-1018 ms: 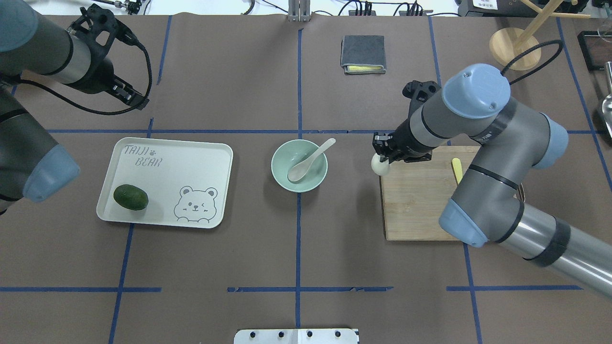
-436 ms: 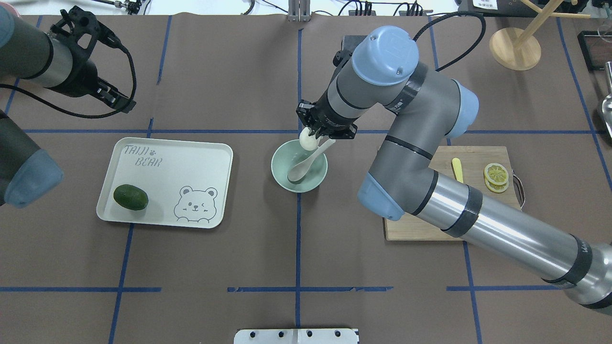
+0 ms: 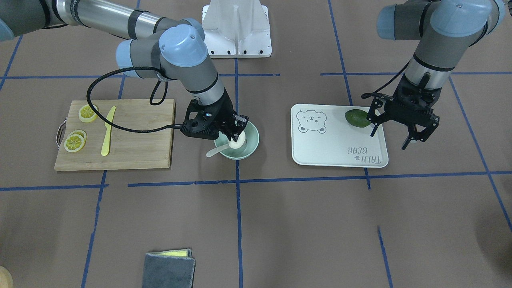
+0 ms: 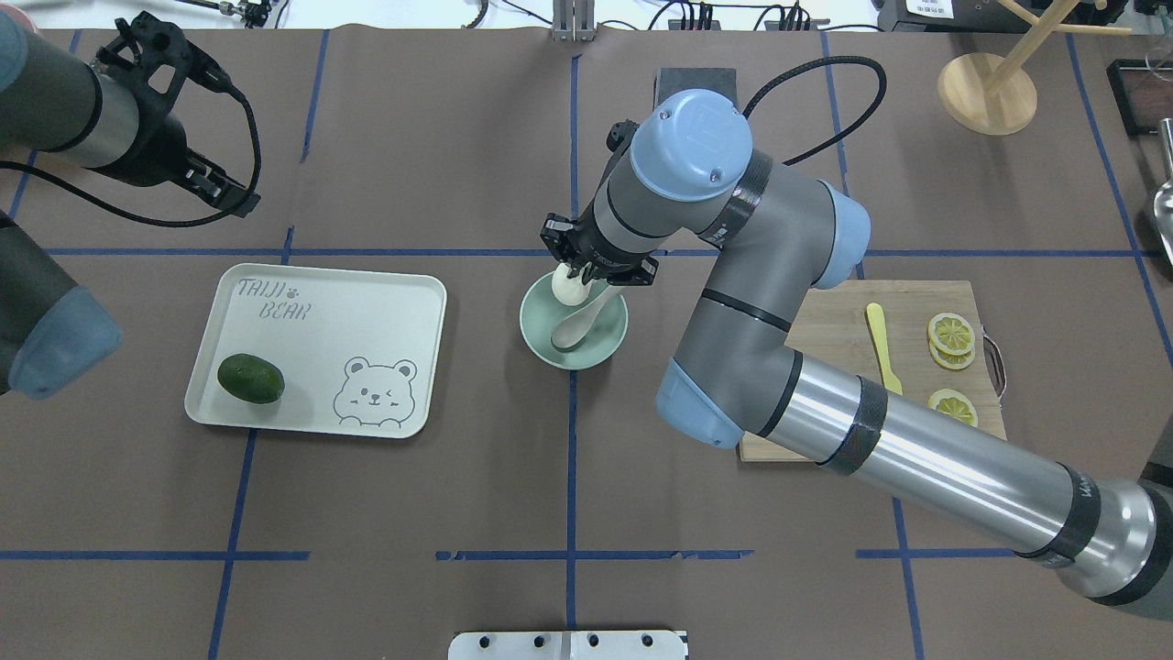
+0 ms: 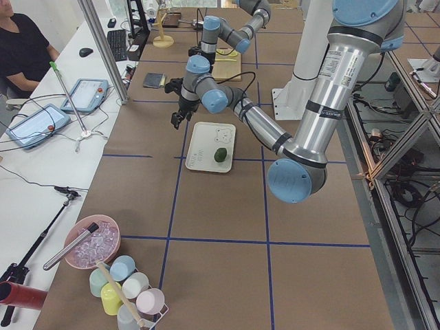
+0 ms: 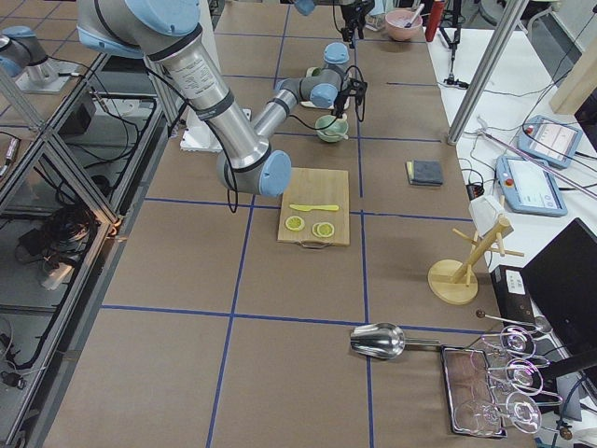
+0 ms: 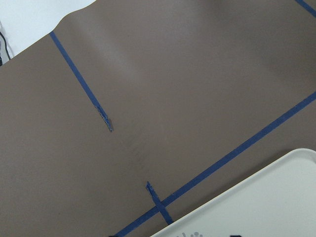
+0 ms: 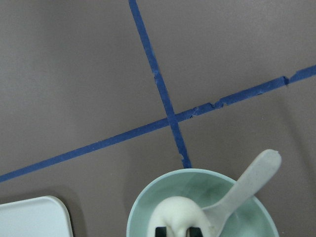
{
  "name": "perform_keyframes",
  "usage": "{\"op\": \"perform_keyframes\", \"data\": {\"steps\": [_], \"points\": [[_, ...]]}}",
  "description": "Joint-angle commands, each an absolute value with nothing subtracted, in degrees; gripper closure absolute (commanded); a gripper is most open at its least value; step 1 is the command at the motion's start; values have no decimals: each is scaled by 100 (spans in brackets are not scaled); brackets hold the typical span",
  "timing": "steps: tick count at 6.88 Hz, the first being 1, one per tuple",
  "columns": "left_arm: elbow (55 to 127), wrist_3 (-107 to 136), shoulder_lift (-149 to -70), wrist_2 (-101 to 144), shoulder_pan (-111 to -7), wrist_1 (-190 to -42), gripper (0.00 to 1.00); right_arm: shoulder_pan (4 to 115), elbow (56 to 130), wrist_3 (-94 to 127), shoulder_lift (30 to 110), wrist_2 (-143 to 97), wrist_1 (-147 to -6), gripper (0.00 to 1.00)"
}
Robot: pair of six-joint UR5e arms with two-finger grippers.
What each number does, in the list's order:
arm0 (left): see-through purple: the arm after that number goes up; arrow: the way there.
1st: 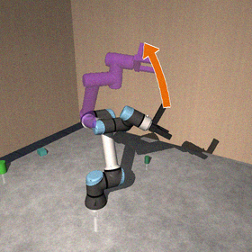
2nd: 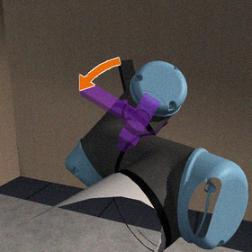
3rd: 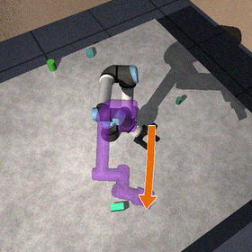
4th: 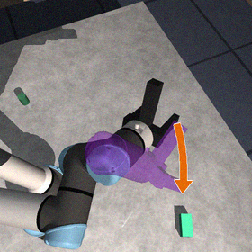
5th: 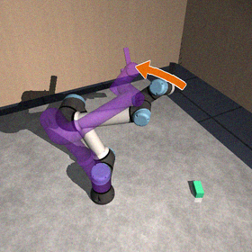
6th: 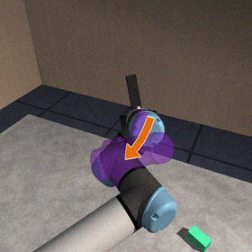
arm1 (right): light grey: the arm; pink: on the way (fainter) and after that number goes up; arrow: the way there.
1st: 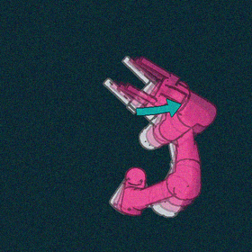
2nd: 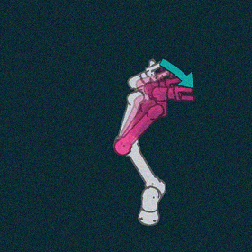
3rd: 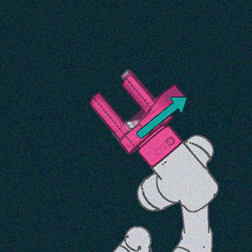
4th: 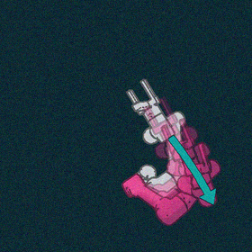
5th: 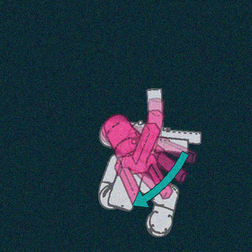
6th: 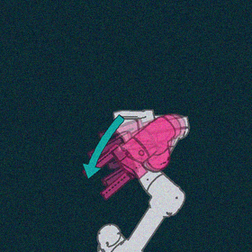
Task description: Put spoon and bun in bowl
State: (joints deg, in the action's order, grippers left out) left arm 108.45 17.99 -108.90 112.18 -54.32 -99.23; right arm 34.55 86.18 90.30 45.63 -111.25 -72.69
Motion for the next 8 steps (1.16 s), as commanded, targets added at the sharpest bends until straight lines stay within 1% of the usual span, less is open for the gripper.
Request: {"op": "perform_keyframes", "data": {"steps": [1,2,3,4,5,6,7,8], "points": [[10837,1802,-10890,11197,-5432,-9923,18,3375,8508,9061,4623,-11057,-7110,0],[10811,1802,-10890,11197,-5423,-9923,18,3392,8560,9062,4667,-11083,-7102,0],[10793,1793,-10881,11189,-5423,-9923,18,3462,8909,9009,5093,-11135,-7102,0],[10793,1784,-10863,11188,-5432,-9923,18,3663,9434,8930,5715,-11301,-7102,0],[10793,1775,-10750,11215,-5458,-9923,18,4074,9874,8495,6374,-11764,-7110,0],[10784,1279,-10679,11241,-5719,-9888,18,4539,10288,7716,7138,-12169,-7119,0],[10636,683,-10618,11546,-6218,-9879,18,5136,10431,6638,7772,-12617,-7137,0],[10374,277,-10591,12088,-6623,-9888,18,5803,10424,5600,8196,-13056,-7189,0]]}}
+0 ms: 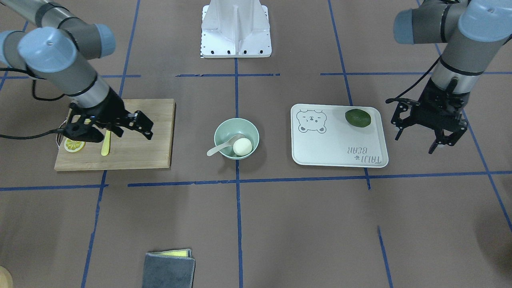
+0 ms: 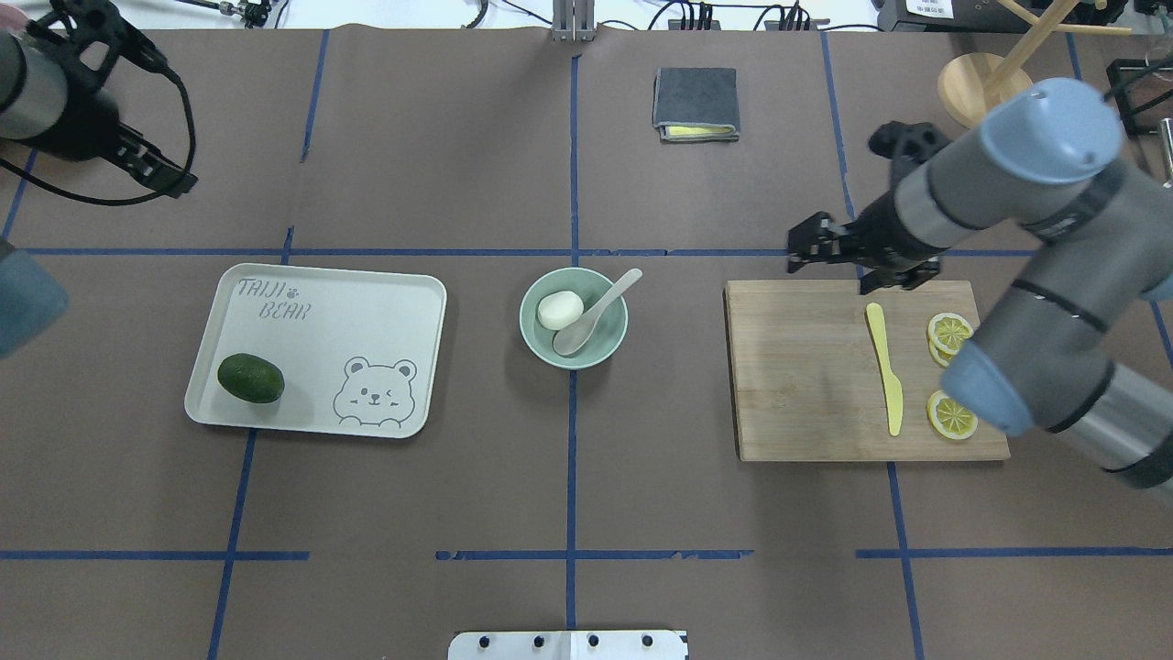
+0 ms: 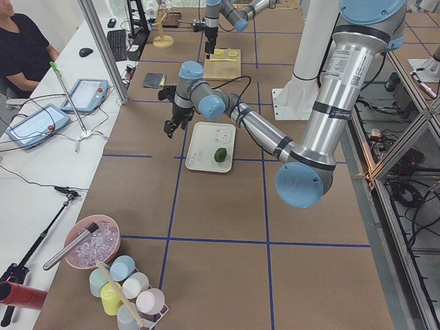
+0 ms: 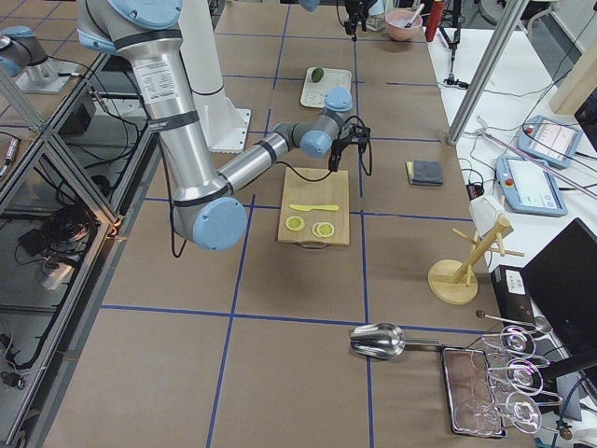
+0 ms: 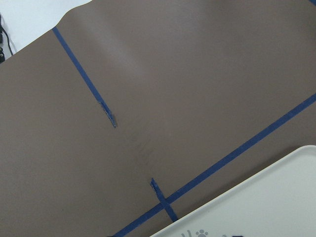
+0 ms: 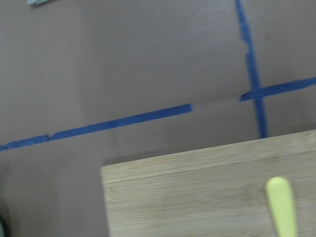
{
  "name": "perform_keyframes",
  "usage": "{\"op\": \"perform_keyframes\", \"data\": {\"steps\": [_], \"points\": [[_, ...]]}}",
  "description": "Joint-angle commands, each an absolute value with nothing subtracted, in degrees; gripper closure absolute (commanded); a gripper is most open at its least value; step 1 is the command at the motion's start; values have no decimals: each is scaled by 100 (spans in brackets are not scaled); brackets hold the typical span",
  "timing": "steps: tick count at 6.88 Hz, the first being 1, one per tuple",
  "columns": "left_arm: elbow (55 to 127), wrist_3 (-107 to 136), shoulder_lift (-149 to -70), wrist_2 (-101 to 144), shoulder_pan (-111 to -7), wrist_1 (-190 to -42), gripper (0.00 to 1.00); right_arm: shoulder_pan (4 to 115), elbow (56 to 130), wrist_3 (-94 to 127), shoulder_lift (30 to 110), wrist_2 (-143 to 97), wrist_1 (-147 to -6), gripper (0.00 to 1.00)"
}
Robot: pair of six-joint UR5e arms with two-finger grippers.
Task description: Put spoon and bun in bowl
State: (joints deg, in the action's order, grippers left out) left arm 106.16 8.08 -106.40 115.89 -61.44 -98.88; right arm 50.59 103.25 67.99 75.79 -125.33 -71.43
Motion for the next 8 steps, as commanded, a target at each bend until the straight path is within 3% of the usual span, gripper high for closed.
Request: {"op": "perform_keyframes", "data": {"steps": [1,2,3,6,8], "points": [[10049,-511,-10460,12564,-7175,-9879,17,6427,10380,4433,8592,-13226,-7216,0],[9750,-1049,-10294,13195,-7668,-9879,4,6929,10380,3359,8744,-13228,-7668,0],[9434,-1150,-10092,13601,-8143,-9896,0,7430,10380,1913,8728,-13228,-8621,0],[9149,-1178,-9539,13702,-8991,-9327,0,8365,10327,-190,9270,-13218,-9448,0],[9544,-1125,-8975,13684,-8974,-9369,0,8613,10458,-167,9483,-13184,-9440,0]]}}
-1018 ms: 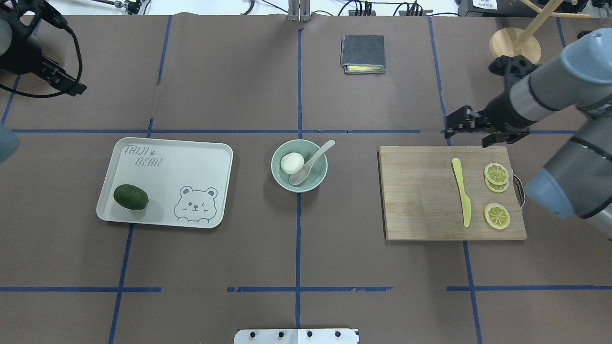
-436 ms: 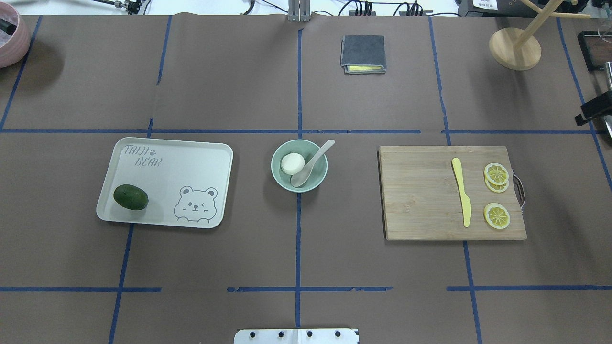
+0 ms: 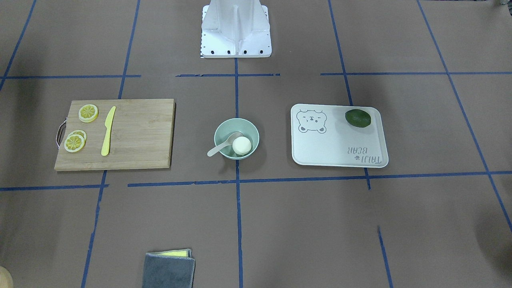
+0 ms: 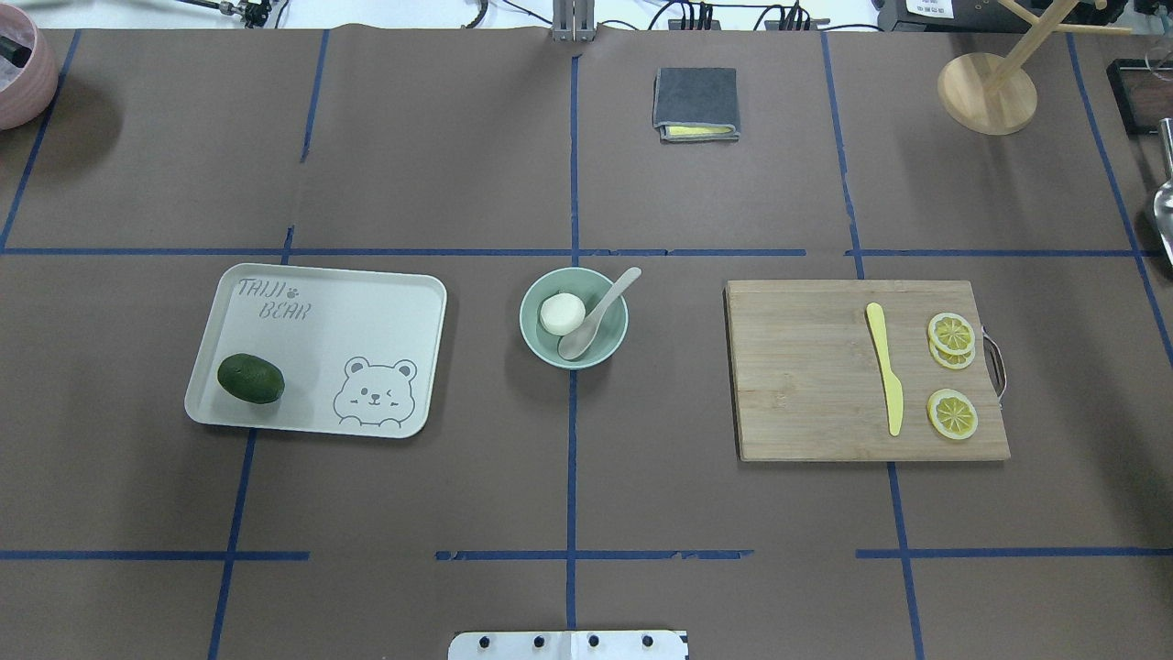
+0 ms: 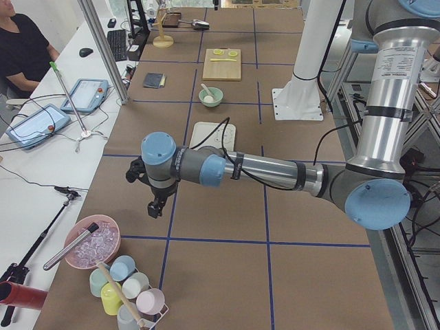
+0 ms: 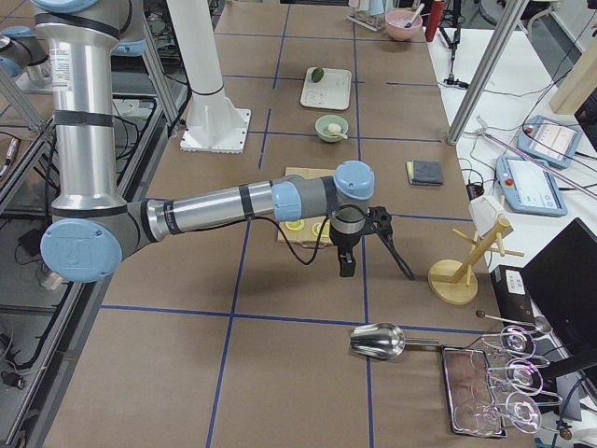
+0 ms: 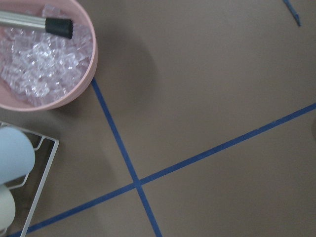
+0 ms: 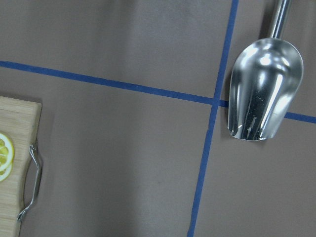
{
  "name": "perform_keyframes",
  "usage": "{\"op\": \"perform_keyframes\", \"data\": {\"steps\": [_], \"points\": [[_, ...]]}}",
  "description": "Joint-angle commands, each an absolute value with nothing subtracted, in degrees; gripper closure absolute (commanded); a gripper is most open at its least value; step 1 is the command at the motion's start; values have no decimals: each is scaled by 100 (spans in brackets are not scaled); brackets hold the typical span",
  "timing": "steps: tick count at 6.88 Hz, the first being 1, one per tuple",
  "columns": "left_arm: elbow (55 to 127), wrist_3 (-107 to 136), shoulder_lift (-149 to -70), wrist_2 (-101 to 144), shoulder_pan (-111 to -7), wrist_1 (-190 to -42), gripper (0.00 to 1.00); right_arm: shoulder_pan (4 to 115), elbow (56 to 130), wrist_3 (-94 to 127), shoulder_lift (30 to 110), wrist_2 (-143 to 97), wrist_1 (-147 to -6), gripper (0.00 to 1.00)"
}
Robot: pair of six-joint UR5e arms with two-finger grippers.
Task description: Put spoon and bun in bowl
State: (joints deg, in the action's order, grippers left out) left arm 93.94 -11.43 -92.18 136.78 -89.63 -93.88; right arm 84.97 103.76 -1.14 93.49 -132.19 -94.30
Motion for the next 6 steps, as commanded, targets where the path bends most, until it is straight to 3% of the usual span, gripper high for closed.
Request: {"op": "perform_keyframes", "data": {"steps": [1,6], "points": [[9536,-1169,-8852,13667,-8956,-9387,0,8613,10389,-193,9475,-13245,-9431,0],[9597,-1178,-8904,13606,-8930,-8908,0,8604,10398,-132,9501,-13351,-9439,0]]}}
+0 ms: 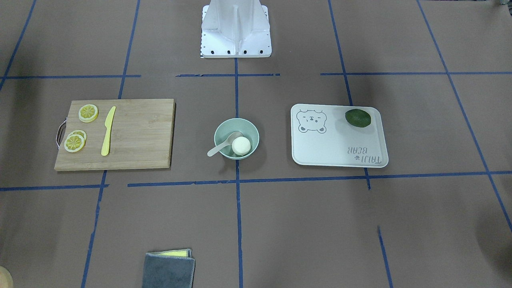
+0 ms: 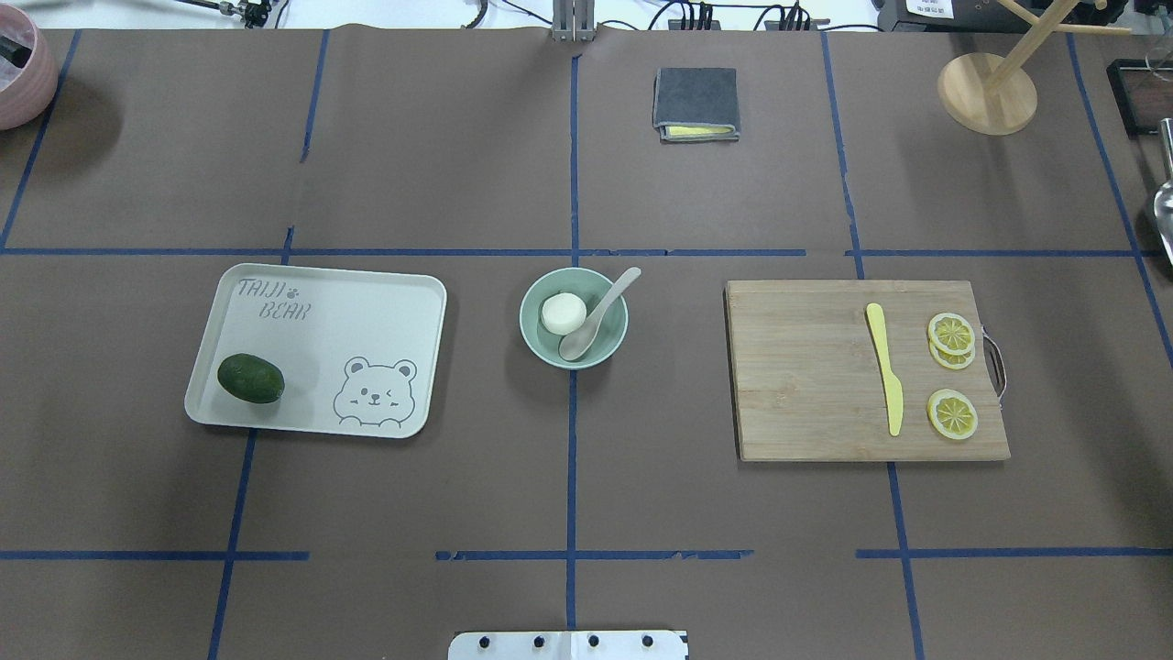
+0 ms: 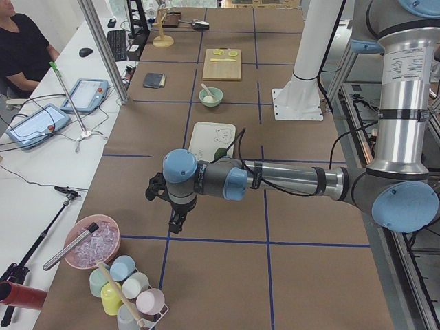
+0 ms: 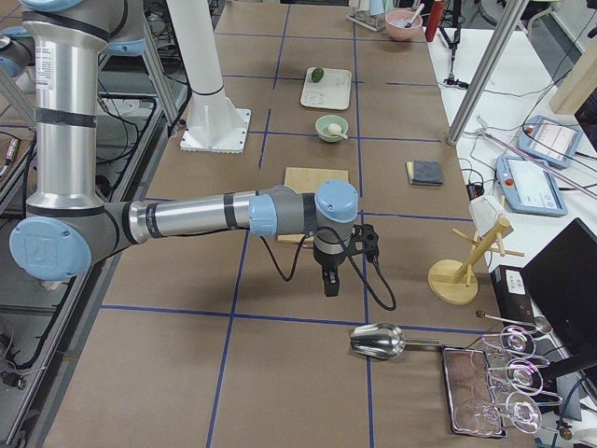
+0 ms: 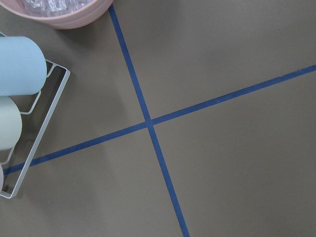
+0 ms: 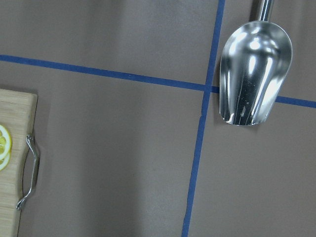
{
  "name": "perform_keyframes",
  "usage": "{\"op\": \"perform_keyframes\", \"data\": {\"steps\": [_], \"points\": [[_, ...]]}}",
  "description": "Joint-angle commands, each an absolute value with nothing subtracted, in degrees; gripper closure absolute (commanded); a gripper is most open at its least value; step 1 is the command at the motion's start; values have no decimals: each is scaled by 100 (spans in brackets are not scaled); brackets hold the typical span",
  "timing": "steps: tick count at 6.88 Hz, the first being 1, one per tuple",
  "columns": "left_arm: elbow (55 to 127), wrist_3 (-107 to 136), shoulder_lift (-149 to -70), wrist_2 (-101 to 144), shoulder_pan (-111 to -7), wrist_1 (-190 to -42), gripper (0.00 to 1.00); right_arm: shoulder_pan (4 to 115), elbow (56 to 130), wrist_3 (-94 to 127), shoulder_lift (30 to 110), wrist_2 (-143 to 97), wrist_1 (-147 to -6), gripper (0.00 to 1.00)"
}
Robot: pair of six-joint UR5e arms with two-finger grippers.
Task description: Put spoon and bun in bowl
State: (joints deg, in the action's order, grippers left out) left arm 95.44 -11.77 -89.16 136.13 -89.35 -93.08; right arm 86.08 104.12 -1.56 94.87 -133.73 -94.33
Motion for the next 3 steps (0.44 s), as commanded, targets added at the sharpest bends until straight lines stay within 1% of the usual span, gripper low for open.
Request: {"op": "perform_keyframes", "data": {"steps": [1,3], "points": [[9606,-1178,-8921,13614,-8912,-8407,0,8604,10354,-132,9579,-13368,-9439,0],[9606,-1178,-8938,13632,-8912,-8559,0,8570,10345,-123,9571,-13342,-9422,0]]}}
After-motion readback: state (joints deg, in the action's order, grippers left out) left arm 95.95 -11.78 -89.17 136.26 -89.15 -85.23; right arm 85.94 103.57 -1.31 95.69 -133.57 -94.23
